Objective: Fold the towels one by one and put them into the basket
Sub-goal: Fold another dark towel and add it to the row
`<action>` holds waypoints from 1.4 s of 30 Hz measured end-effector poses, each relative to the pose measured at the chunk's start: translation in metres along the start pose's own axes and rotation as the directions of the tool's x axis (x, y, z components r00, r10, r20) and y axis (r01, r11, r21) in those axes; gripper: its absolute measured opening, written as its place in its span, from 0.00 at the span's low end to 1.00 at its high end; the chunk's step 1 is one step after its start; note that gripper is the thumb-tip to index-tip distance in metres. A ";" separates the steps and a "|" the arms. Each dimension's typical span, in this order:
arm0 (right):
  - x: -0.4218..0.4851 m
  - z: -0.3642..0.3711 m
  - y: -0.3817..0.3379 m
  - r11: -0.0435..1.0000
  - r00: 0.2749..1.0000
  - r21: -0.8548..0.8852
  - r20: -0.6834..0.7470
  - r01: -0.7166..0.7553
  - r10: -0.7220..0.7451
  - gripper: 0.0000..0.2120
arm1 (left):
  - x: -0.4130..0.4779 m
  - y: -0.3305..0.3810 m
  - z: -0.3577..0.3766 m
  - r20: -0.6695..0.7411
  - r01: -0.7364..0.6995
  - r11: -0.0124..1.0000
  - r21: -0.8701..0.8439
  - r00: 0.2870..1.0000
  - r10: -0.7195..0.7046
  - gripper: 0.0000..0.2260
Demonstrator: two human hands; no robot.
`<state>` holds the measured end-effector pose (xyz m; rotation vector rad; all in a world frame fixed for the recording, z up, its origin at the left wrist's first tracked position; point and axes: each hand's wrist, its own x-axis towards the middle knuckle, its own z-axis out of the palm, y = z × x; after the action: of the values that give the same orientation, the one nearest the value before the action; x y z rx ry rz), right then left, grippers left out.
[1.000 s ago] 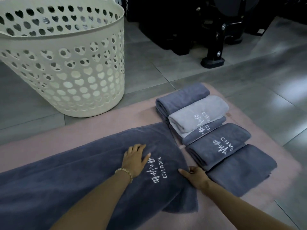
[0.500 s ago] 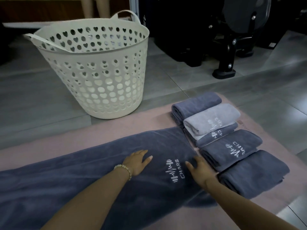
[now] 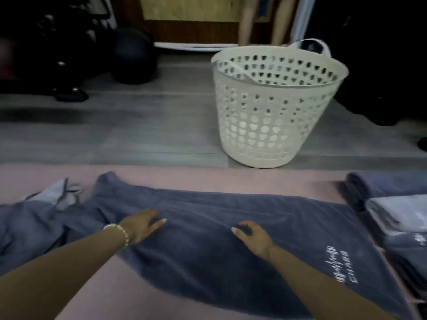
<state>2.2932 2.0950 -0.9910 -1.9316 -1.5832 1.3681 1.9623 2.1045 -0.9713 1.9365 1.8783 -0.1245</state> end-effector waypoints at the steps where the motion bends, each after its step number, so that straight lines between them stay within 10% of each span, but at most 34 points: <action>1: 0.003 0.018 -0.011 1.000 0.999 -0.006 0.036 0.019 -0.019 0.23 | -0.010 -0.024 0.003 -0.018 0.081 0.997 -0.012 0.997 -0.081 0.25; 10: 0.006 0.157 -0.094 0.981 0.938 -0.068 0.312 0.181 -0.151 0.23 | -0.070 -0.140 0.000 -0.313 0.404 0.868 -0.289 0.817 -0.485 0.32; 16: -0.002 0.202 -0.099 0.957 0.934 -0.175 0.315 0.232 -0.169 0.31 | -0.047 -0.171 -0.014 -0.162 0.382 0.618 -0.687 0.748 -0.643 0.27; 19: -0.001 0.213 -0.091 0.902 0.926 -0.283 0.289 0.326 -0.243 0.42 | -0.040 -0.177 -0.020 -0.140 0.430 0.695 -0.576 0.786 -0.603 0.16; 23: 0.000 0.228 -0.096 0.830 0.938 -0.447 0.248 0.334 -0.243 0.21 | -0.039 -0.177 -0.016 -0.251 0.304 0.732 -0.609 0.802 -0.542 0.19; 32: -0.002 0.237 -0.099 0.828 0.927 -0.423 0.231 0.369 -0.295 0.11 | -0.066 -0.183 -0.019 0.058 0.133 0.073 -0.988 0.777 -0.627 0.09; 35: -0.002 0.230 -0.103 0.921 0.885 -0.168 0.379 0.353 -0.270 0.11 | -0.070 -0.176 -0.019 0.144 0.200 0.034 -0.979 0.806 -0.574 0.10; 42: -0.013 0.218 -0.097 0.936 0.780 -0.172 0.609 0.308 -0.145 0.10 | -0.054 -0.165 -0.017 0.116 0.201 0.052 -0.978 0.737 -0.666 0.03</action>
<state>2.0623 2.0469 -1.0254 -1.4175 -2.3041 1.8369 1.7945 2.0573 -0.9769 0.3825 1.8886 1.1183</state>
